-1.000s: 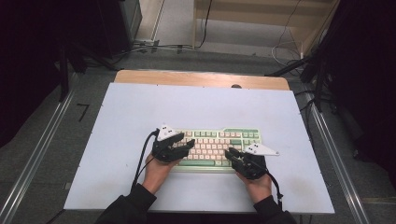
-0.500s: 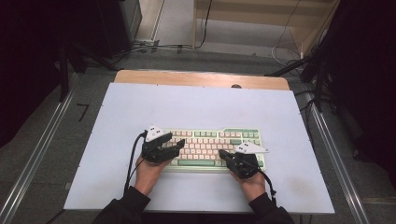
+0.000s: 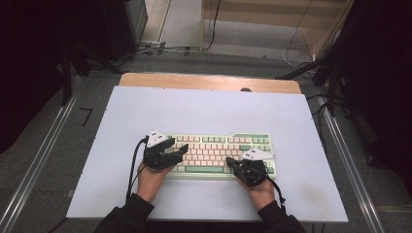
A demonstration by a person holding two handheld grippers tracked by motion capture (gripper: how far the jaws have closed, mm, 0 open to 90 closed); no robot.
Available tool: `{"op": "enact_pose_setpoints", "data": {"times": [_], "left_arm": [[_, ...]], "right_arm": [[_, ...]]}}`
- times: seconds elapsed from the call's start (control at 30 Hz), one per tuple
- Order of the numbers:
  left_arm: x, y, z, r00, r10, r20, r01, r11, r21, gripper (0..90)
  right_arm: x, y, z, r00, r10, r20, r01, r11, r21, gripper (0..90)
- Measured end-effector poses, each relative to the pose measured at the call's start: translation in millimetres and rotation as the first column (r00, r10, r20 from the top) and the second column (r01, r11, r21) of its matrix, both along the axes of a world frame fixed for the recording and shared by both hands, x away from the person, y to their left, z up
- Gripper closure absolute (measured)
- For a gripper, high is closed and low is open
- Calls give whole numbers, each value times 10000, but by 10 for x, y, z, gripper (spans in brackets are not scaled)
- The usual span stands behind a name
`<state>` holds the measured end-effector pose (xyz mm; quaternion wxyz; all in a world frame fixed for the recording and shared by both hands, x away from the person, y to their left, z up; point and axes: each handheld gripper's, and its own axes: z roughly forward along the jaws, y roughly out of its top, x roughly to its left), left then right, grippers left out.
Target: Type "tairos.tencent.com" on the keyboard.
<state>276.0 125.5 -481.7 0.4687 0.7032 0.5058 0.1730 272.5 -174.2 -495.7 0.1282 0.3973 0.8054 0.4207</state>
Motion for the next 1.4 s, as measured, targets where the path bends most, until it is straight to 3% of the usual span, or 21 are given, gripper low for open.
{"op": "enact_pose_setpoints", "data": {"times": [0.33, 0.47, 0.57, 0.63, 0.7, 0.77, 0.9, 1.03, 1.27, 1.4], "left_arm": [[0, -5, -12, 10000, -55, -38, 55, 10000, 43, 410], [0, -4, -16, 10000, -68, -70, 68, 10000, 51, 410], [-3, -2, -16, 9999, -75, -84, 76, 9999, 74, 410], [-6, -1, -15, 9999, -74, -89, 74, 9999, 83, 411], [-7, -4, -18, 9999, -96, -107, 97, 9999, 98, 412], [-11, -6, -19, 9999, -95, -116, 97, 9999, 97, 425], [-20, -7, -20, 9998, -146, -114, 148, 9998, 135, 454], [-45, -24, -28, 9993, -353, -115, 355, 9992, 173, 522], [-109, -89, -37, 9933, -1123, -281, 1129, 9934, 219, 798], [-139, -137, -56, 9879, -1490, -419, 1505, 9880, 350, 900]], "right_arm": [[8, 13, -17, 9999, 30, -143, -31, 9999, -101, 876], [4, -11, 13, 10000, -17, -46, 18, 9999, 129, 860], [14, -43, 37, 10000, -52, -22, 53, 9990, 453, 759], [20, -67, 56, 9999, -160, 65, 156, 9979, 628, 612], [29, -92, 72, 9995, -291, 140, 280, 9967, 768, 550], [37, -112, 82, 9982, -537, 249, 514, 9948, 882, 412], [67, -157, 90, 9960, -875, 176, 852, 9910, 1036, 321], [91, -170, 88, 9946, -1025, 135, 1005, 9894, 1047, 286], [119, -136, 87, 9952, -971, 145, 953, 9906, 977, 283], [134, -106, 88, 9960, -878, 149, 859, 9915, 972, 284]]}}
